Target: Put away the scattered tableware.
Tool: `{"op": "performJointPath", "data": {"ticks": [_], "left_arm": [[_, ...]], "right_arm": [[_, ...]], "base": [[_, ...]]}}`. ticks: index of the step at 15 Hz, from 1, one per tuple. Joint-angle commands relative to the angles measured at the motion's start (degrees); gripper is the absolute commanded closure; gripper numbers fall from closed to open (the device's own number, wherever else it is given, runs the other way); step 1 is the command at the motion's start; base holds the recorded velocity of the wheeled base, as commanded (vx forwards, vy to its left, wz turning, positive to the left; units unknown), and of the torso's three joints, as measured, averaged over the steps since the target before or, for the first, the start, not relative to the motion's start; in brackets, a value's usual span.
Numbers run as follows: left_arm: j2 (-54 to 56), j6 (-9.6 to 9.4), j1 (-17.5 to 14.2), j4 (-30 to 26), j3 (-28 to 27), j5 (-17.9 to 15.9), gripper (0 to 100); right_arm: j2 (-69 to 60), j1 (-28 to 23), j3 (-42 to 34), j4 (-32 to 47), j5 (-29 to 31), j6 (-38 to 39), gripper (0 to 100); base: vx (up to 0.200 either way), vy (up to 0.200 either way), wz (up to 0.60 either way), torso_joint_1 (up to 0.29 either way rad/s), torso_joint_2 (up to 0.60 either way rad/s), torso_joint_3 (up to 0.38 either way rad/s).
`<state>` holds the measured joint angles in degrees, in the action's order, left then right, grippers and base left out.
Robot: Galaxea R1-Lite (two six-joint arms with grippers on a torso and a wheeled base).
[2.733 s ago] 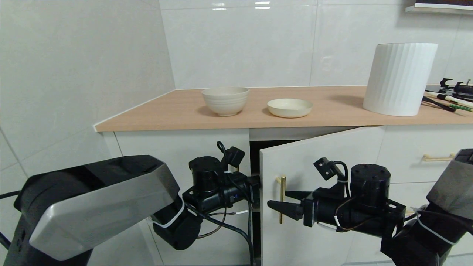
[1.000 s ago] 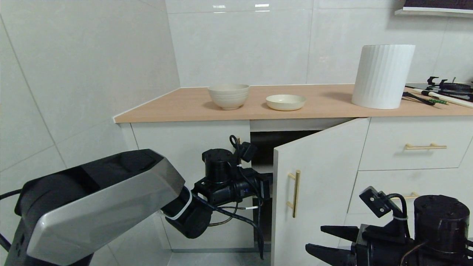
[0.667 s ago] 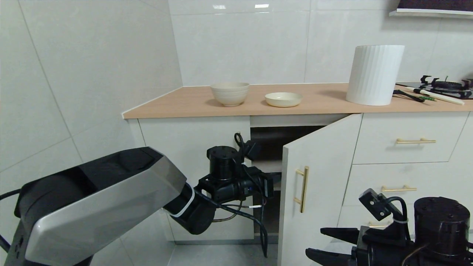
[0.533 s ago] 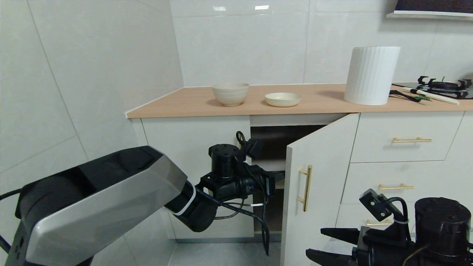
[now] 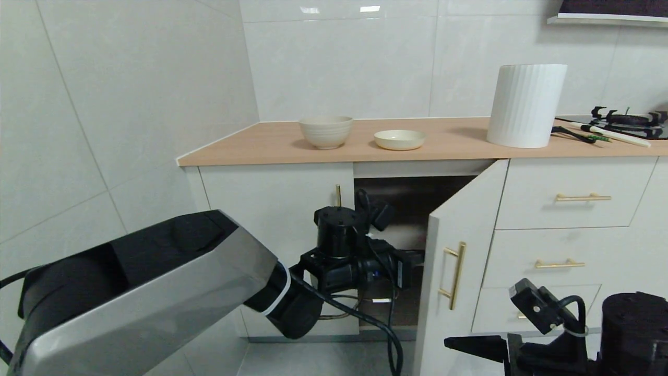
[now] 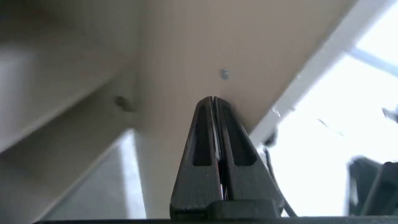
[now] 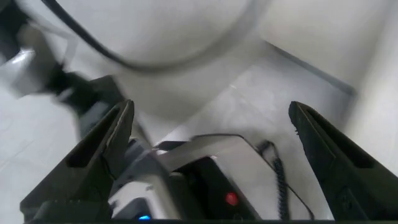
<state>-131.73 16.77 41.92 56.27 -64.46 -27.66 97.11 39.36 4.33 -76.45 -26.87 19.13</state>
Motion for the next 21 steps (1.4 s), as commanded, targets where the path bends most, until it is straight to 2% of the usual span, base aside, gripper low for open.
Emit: {"op": "performJointPath", "data": {"ticks": [1,2,3,4,6,7,8,9,10,12,13,14,15,16,17,19,20,21], "left_arm": [[4.73,-1.83,5.27,-2.13,1.53,-0.20,100],[7.63,-4.73,8.53,-3.19,3.91,-0.11,100],[10.35,-6.84,9.67,-2.48,8.48,1.12,100],[12.38,-7.28,9.14,-0.81,12.08,3.23,100],[12.90,-7.02,2.90,4.64,15.33,6.92,100],[13.78,-6.93,-1.93,7.80,17.09,8.59,100],[15.36,-7.11,-4.04,7.89,17.97,9.03,100],[19.06,-7.28,-8.17,7.27,19.64,9.20,100],[22.84,-7.28,-11.07,5.25,20.78,9.20,100],[32.06,-7.28,-15.29,-5.65,21.57,9.55,100],[36.72,-7.28,-17.14,-13.38,20.96,11.58,100],[40.59,-7.11,-17.67,-21.38,19.11,15.44,100],[42.43,-7.02,-17.84,-27.09,17.35,19.05,100],[44.46,-7.02,-18.11,-34.39,14.45,24.67,100],[45.69,-6.93,-18.46,-35.62,13.93,25.90,100],[47.80,-6.84,-18.98,-35.62,14.54,25.81,100],[49.03,-6.05,-19.34,-35.62,15.16,25.29,100],[49.55,-5.96,-19.42,-35.62,15.25,25.20,100]], "right_arm": [[-6.41,4.76,-1.43,-0.02,-0.20,0.12,0],[-9.66,9.15,-2.31,0.16,-0.11,0.12,0],[-10.63,10.82,-2.39,0.42,0.15,0.03,0],[-10.45,10.82,-2.31,0.51,0.24,0.03,0],[-8.52,10.29,-1.87,0.42,1.29,0.03,0],[-6.85,10.03,-0.72,0.42,3.66,-0.05,0],[-5.97,9.77,0.95,0.42,5.51,-0.05,0],[-3.95,6.95,5.16,0.51,8.94,-0.14,0],[-1.84,3.26,9.73,0.51,10.08,-0.32,0],[1.15,-4.38,18.44,4.46,9.99,-1.90,0],[1.42,-7.37,23.01,12.02,10.26,-3.75,0],[1.33,-9.13,27.58,20.64,13.16,-7.35,0],[1.50,-9.39,30.65,26.35,19.57,-11.48,0],[1.94,-8.78,37.77,34.17,36.10,-17.63,0],[1.85,-7.46,42.08,37.60,39.44,-16.93,0],[0.54,-7.28,47.53,43.40,37.77,-16.75,0],[-0.69,-7.20,52.89,51.49,35.92,-16.58,0],[-1.92,-6.93,55.09,55.62,34.95,-16.23,0]], "base": [[0.000,0.000,0.00,0.000,0.00,0.000],[0.000,0.000,0.00,0.000,0.00,0.000],[0.000,0.000,0.00,0.000,0.00,0.000],[0.000,0.000,0.00,0.000,0.00,0.000],[0.000,0.000,0.00,0.000,0.00,0.000],[0.000,0.000,0.00,0.000,0.00,0.000],[0.000,0.000,0.00,0.000,0.00,0.000],[0.000,0.000,0.00,0.000,0.00,0.000],[0.000,0.000,0.00,0.000,0.00,0.000],[0.000,0.000,0.00,0.000,0.00,0.000],[0.000,0.000,0.00,0.000,0.00,0.000],[0.000,0.000,0.00,0.000,0.00,0.000],[0.000,0.000,0.00,0.000,0.00,0.000],[0.000,0.000,0.00,0.000,0.00,0.000],[0.000,0.000,0.00,0.000,0.00,0.000],[0.000,0.000,0.00,0.000,0.00,0.000],[0.000,0.000,0.00,0.000,0.00,0.000],[0.000,0.000,0.00,0.000,0.00,0.000]]}}
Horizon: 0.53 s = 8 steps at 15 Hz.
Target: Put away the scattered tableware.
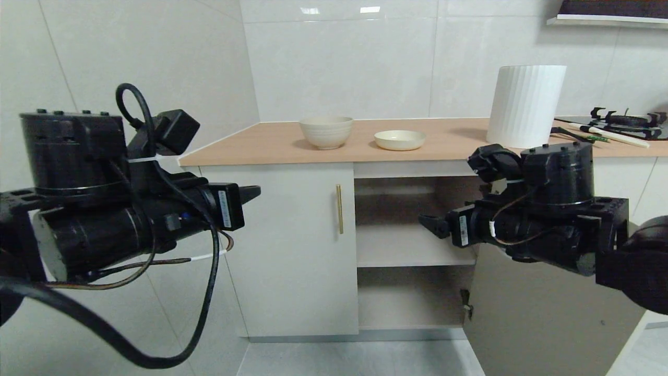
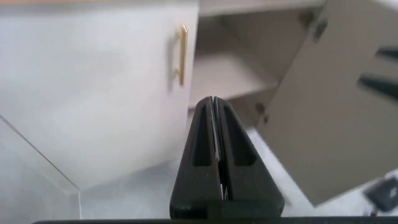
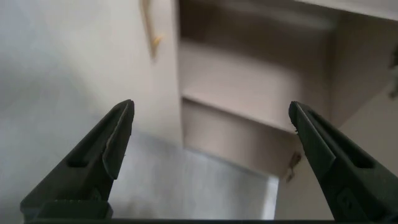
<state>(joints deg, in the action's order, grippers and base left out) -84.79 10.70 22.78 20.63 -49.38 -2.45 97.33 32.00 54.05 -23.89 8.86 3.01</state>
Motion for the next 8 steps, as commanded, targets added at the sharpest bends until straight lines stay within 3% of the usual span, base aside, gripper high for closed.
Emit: {"op": "performJointPath", "data": {"ticks": [1,3,4,6,8], "left_arm": [[2.78,0.20,-0.64,0.03,0.25,-0.01,100],[2.96,0.20,-1.16,0.03,0.34,-0.01,100],[2.87,0.20,-1.16,-0.15,0.43,-0.10,0],[2.61,0.20,-1.16,0.29,1.22,-1.07,0],[2.34,0.20,-1.16,4.16,2.89,-3.35,0]], "right_arm": [[-2.32,0.43,6.68,4.21,-0.95,1.38,0],[-3.81,0.43,7.03,4.12,-1.04,6.92,0],[-4.43,0.34,5.10,4.65,-1.04,8.68,0],[-5.57,-2.21,2.90,4.65,-0.86,8.68,0],[-7.59,-3.52,2.99,4.65,-1.22,8.85,0]], "base": [[0.000,0.000,0.00,0.000,0.00,0.000],[0.000,0.000,0.00,0.000,0.00,0.000],[0.000,0.000,0.00,0.000,0.00,0.000],[0.000,0.000,0.00,0.000,0.00,0.000],[0.000,0.000,0.00,0.000,0.00,0.000]]}}
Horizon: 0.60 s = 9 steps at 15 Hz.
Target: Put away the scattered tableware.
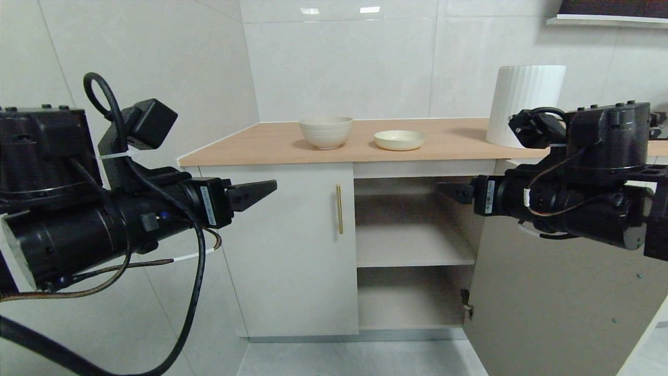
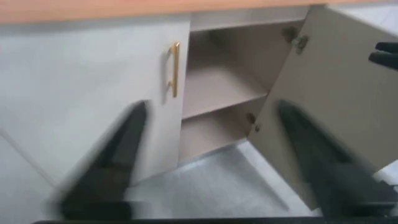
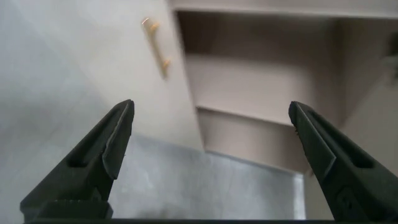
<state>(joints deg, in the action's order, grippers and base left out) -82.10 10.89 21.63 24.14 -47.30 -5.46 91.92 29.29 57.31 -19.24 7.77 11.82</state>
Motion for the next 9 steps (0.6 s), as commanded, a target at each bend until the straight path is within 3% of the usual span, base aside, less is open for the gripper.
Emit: {"op": "performJointPath", "data": {"ticks": [1,7,9], "left_arm": [[-0.43,0.01,-0.01,2.76,1.60,-0.43,0],[0.28,0.10,0.08,4.43,1.60,-0.16,0],[0.89,2.12,-0.01,3.99,1.24,-0.52,0]], "right_arm": [[-3.15,-0.82,-0.27,-0.01,-0.12,0.04,0],[-6.05,-0.64,0.00,2.89,-2.84,0.04,0],[-7.37,-0.64,0.00,4.56,-4.43,0.04,0]], "base": [[0.000,0.000,0.00,0.000,0.00,0.000],[0.000,0.000,0.00,0.000,0.00,0.000],[0.000,0.000,0.00,0.000,0.00,0.000]]}}
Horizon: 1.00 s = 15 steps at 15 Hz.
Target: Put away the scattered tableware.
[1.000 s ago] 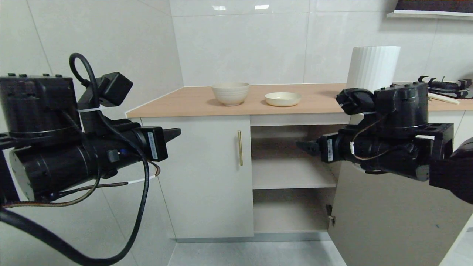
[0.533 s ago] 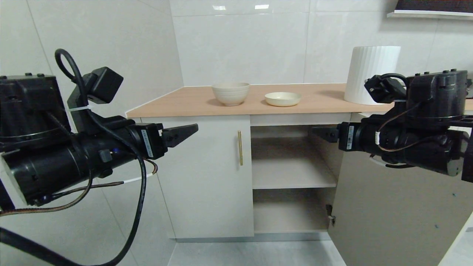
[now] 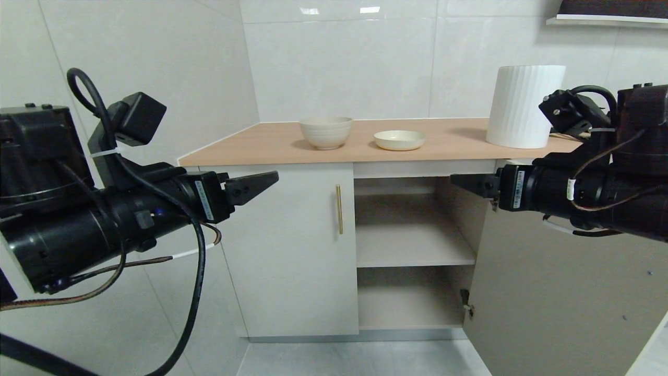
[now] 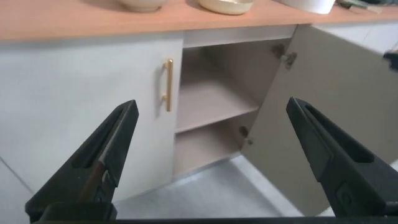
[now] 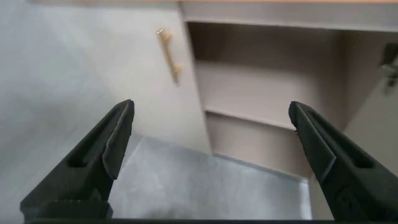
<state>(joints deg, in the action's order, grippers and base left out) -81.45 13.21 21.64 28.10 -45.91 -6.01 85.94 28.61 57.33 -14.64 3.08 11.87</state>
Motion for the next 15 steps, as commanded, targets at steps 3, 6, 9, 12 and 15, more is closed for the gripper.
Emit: {"op": "performJointPath", "data": {"ticks": [3,6,9,12,15], "left_arm": [[0.41,1.46,-1.16,-1.38,-1.55,-0.58,0],[0.32,1.64,-2.57,-1.38,-1.90,-0.67,0],[0.23,1.64,-3.44,-1.38,-2.25,-0.67,0],[-0.12,1.64,-3.53,-1.38,-2.25,-0.67,0],[-0.64,1.64,-4.76,-1.38,-2.69,-0.67,0]], "right_arm": [[-1.74,0.04,0.15,0.05,-1.94,1.22,0],[-1.66,0.57,0.32,2.07,-2.03,3.24,0],[-1.48,0.57,1.03,3.57,-2.03,3.42,0],[-1.57,0.57,1.03,3.57,-2.03,3.42,0],[-1.66,0.66,1.82,5.68,-2.03,3.51,0]], "base": [[0.200,0.000,0.00,0.006,0.00,0.002],[0.200,0.000,0.00,0.004,0.00,0.001],[0.200,0.000,0.00,-0.002,0.00,0.002],[0.000,0.000,0.00,0.000,0.00,0.000],[0.000,0.000,0.00,0.000,0.00,0.000]]}}
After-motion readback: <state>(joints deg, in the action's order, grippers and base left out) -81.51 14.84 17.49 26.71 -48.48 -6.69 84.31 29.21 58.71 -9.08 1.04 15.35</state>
